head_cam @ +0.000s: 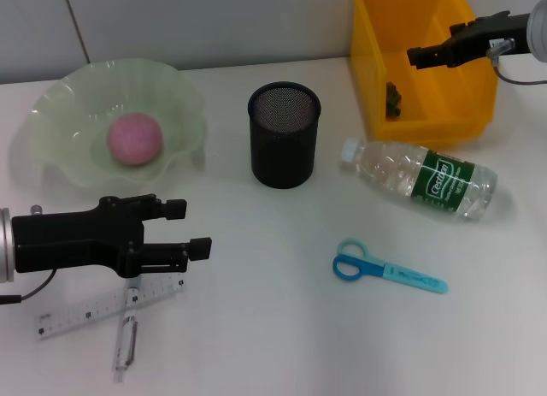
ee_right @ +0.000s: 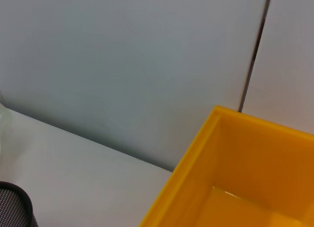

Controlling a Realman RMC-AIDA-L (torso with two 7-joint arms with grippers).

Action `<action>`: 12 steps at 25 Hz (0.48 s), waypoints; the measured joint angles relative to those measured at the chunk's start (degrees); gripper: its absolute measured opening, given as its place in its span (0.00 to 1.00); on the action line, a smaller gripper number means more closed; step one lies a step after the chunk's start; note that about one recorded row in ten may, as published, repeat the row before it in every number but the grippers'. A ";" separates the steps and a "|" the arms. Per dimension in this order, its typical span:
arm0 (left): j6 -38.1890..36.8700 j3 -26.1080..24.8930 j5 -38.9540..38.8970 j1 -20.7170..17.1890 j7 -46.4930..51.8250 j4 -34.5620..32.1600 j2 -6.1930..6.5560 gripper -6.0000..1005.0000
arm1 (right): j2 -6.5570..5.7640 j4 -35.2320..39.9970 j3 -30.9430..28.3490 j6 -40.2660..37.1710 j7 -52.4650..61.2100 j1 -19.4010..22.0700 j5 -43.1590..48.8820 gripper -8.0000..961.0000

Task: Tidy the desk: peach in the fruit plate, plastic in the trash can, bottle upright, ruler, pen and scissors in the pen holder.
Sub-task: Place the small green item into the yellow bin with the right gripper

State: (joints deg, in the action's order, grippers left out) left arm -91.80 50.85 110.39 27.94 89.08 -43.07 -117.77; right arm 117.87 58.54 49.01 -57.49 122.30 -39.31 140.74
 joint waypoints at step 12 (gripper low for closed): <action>-0.23 -0.15 -0.07 0.08 0.11 -0.14 -0.02 0.83 | -2.99 8.82 -1.53 -16.17 0.28 3.96 -19.16 0.86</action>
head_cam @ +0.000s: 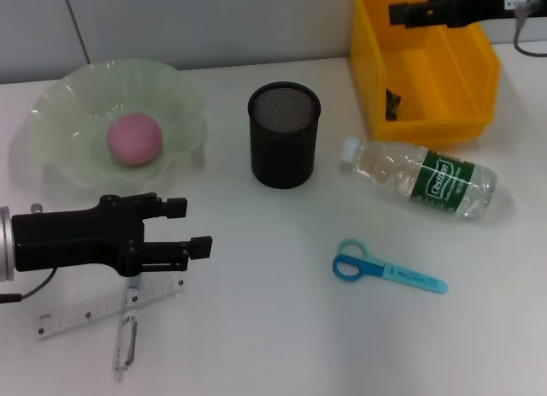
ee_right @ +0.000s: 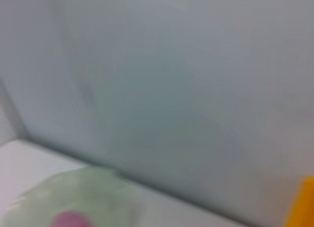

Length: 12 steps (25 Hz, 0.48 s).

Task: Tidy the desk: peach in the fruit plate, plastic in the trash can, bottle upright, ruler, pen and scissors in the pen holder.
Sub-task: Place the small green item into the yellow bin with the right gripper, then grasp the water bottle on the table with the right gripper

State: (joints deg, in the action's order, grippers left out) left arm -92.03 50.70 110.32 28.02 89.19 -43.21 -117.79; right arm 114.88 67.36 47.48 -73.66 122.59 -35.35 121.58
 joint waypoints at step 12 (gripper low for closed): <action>-0.35 -0.61 -0.02 0.32 0.06 0.02 -0.09 0.83 | -4.76 0.25 -1.82 -18.80 1.05 -8.76 16.23 0.86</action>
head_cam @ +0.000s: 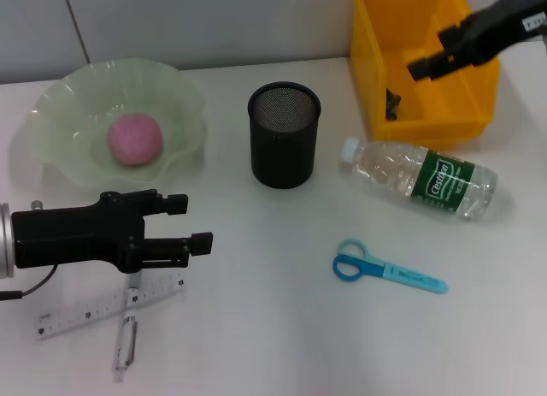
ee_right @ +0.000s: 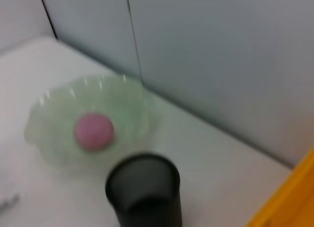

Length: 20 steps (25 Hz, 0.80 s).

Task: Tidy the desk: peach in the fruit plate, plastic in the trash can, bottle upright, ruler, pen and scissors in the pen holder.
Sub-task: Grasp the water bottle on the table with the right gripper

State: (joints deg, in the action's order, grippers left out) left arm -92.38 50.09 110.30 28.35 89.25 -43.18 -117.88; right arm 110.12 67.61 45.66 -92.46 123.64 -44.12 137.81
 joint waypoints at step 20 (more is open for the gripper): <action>-0.35 -0.71 0.05 -0.40 0.01 0.03 0.07 0.83 | 0.45 -10.29 9.22 -1.36 -1.75 -5.86 17.58 0.85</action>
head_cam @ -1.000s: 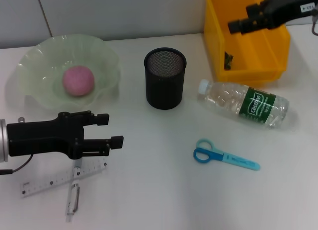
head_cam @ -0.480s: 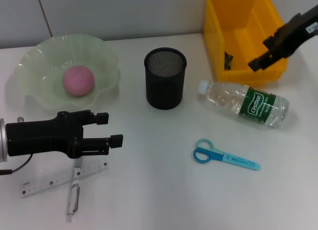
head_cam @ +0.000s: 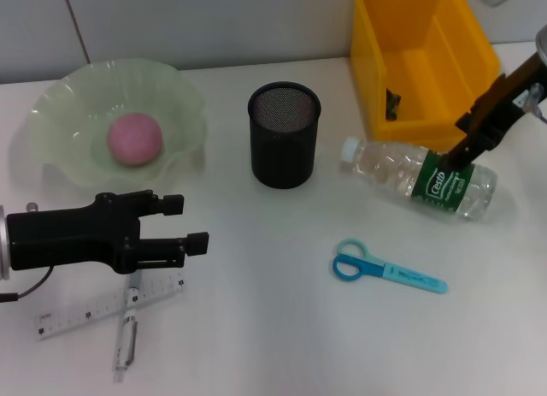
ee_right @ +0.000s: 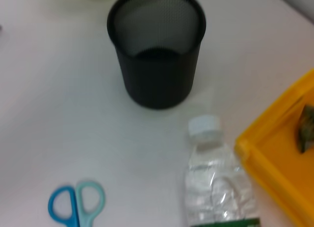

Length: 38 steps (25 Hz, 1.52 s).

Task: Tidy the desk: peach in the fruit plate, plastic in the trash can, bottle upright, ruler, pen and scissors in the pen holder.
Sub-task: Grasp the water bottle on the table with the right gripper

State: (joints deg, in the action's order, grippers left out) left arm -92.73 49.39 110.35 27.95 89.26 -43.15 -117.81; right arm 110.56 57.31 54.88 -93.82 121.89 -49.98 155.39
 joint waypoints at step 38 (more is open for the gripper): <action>-1.26 0.00 -0.23 -0.18 0.13 0.00 0.05 0.83 | 3.40 -11.57 5.35 14.06 -1.03 0.46 5.89 0.84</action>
State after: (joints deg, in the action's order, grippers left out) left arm -93.99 49.39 110.12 27.77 89.39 -43.15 -117.75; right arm 113.96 45.74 60.23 -79.76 120.85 -49.53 161.28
